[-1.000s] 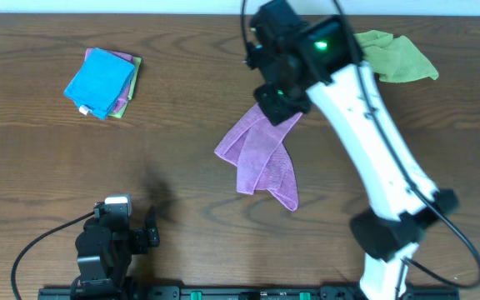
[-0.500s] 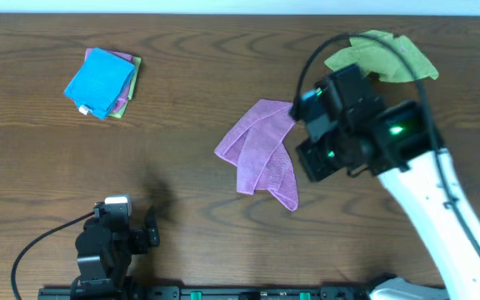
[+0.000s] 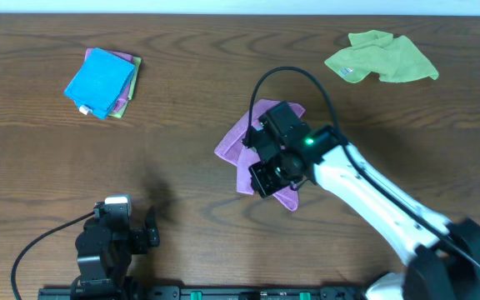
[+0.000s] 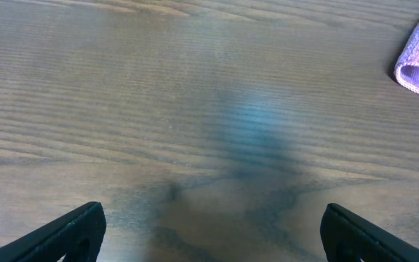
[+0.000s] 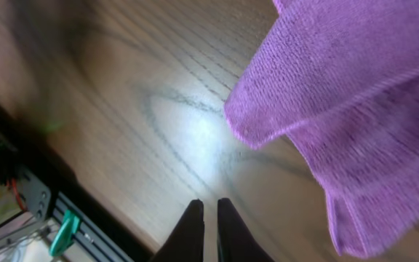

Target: Fold the cloth

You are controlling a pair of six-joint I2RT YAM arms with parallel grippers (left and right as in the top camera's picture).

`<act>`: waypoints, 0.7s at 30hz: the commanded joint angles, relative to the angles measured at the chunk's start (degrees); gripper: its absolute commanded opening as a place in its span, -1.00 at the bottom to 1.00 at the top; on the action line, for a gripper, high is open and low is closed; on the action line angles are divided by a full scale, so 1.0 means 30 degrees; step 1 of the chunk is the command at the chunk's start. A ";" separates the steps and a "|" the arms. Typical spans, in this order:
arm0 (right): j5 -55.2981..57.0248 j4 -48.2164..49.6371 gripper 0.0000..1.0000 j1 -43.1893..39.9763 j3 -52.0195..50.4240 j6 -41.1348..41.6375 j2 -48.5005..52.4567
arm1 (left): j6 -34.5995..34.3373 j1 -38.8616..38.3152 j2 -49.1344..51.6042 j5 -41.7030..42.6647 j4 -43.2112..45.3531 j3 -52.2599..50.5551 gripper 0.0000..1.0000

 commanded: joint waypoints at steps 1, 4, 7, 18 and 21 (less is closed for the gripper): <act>-0.1158 0.0321 -0.86 0.0109 -0.0095 0.0947 0.1166 | -0.0131 -0.0066 -0.0109 -0.0131 -0.0299 -0.0197 0.91; -0.1705 0.0335 -0.79 0.0146 -0.0095 0.0954 0.2339 | -0.0131 -0.0066 -0.0109 -0.0131 -0.0299 -0.0197 0.91; -0.1632 0.0000 -0.47 0.0095 -0.0124 0.0940 0.2951 | -0.0131 -0.0066 -0.0109 -0.0131 -0.0299 -0.0197 0.91; 0.0605 0.1443 0.01 0.0109 -0.0867 0.2164 0.3126 | -0.0131 -0.0066 -0.0109 -0.0131 -0.0299 -0.0197 0.91; 0.0612 0.2171 0.01 0.0109 -0.1246 0.2528 0.3126 | -0.0131 -0.0066 -0.0109 -0.0131 -0.0306 -0.0197 0.91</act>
